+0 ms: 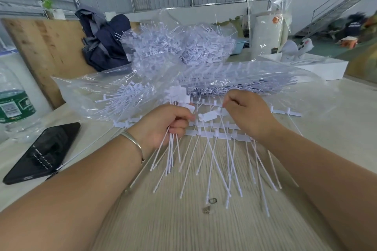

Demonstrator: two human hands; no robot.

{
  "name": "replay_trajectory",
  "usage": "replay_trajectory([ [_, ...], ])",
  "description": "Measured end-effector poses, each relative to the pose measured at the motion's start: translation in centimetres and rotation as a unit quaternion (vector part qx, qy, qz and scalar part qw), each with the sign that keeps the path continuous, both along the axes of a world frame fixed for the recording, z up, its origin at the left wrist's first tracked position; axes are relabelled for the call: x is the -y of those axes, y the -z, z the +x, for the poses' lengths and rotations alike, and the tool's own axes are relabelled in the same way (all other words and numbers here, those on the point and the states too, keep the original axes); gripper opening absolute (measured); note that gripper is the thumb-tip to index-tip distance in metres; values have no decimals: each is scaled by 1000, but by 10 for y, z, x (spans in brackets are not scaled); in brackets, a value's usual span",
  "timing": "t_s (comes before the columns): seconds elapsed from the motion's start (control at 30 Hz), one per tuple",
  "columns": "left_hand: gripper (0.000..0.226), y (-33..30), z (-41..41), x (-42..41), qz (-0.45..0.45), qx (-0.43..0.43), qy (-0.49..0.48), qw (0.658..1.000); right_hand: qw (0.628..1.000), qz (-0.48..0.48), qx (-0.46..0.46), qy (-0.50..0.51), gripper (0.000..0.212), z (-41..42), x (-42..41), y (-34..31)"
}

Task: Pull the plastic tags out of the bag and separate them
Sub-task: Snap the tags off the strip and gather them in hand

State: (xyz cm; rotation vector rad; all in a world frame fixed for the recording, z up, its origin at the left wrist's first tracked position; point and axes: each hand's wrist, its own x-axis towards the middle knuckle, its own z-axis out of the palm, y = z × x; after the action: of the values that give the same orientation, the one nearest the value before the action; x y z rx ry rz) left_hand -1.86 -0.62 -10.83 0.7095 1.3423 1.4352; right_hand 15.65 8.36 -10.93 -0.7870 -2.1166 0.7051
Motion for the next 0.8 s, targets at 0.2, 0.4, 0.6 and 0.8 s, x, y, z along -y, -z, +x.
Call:
replay_trajectory([
  [0.2, 32, -2, 6, 2, -2, -115, -85, 990, 1000, 5, 27, -1, 20, -3, -2, 3],
  [0.4, 22, 4, 7, -2, 24, -102, -117, 988, 999, 0, 35, -2, 19, -3, -3, 4],
  [0.6, 19, 2, 4, -2, 31, -73, -115, 990, 999, 1, 44, -19, 20, -4, -3, 5],
  [0.8, 14, 0, 3, 1, 18, -64, -89, 994, 999, -4, 49, -21, 20, -4, -2, 5],
])
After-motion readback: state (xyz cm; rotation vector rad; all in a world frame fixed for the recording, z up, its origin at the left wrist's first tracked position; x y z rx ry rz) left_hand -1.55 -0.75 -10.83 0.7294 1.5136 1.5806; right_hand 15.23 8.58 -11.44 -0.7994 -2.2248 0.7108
